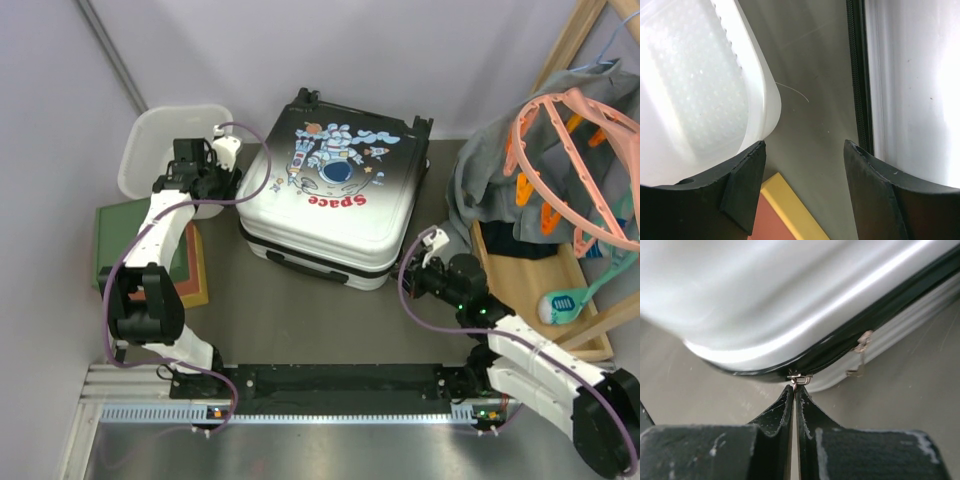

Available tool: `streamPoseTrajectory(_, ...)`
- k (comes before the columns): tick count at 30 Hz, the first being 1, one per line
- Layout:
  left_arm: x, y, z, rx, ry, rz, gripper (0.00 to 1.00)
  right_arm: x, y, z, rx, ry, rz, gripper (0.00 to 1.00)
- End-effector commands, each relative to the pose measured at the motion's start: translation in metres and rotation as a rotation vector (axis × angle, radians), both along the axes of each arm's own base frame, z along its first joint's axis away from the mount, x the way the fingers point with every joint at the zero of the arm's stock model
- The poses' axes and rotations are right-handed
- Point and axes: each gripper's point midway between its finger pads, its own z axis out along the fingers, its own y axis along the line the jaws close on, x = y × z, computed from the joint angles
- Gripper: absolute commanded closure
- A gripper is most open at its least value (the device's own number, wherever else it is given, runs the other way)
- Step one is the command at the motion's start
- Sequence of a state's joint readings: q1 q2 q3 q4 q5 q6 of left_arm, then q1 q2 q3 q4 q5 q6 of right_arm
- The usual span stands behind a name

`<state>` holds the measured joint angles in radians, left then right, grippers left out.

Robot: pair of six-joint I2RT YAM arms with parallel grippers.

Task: Open, take out, and arrange the luggage

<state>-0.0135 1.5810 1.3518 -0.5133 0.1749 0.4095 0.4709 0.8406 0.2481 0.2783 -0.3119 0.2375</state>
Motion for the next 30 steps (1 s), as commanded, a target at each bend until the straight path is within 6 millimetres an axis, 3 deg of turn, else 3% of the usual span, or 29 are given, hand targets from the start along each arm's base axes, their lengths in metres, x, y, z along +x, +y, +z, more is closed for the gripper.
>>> streamPoseTrajectory(1, -0.035, -0.051, -0.037, -0.134, 0.164, -0.149, 0.31, -0.013, 0.013, 0.020, -0.048, -0.036, 0.057, 1.00)
streamPoseTrajectory(7, -0.037, -0.053, -0.040, -0.145, 0.172, -0.154, 0.31, -0.027, 0.034, 0.018, -0.060, -0.037, 0.065, 1.00)
streamPoseTrajectory(12, -0.041, -0.059, -0.042, -0.172, 0.181, -0.177, 0.31, -0.028, 0.057, 0.040, -0.019, -0.098, 0.025, 1.00)
streamPoseTrajectory(13, -0.042, -0.060, -0.042, -0.178, 0.183, -0.181, 0.31, -0.028, 0.062, 0.036, -0.034, -0.091, 0.023, 1.00)
streamPoseTrajectory(19, -0.048, -0.072, -0.044, -0.215, 0.186, -0.221, 0.32, -0.041, 0.110, 0.059, 0.014, -0.104, 0.054, 1.00)
streamPoseTrajectory(24, -0.062, -0.086, -0.043, -0.227, 0.172, -0.297, 0.32, -0.036, 0.141, 0.067, 0.034, -0.052, 0.069, 1.00)
streamPoseTrajectory(30, -0.089, -0.106, -0.041, -0.244, 0.151, -0.416, 0.32, -0.035, 0.153, 0.073, 0.068, -0.021, 0.073, 1.00)
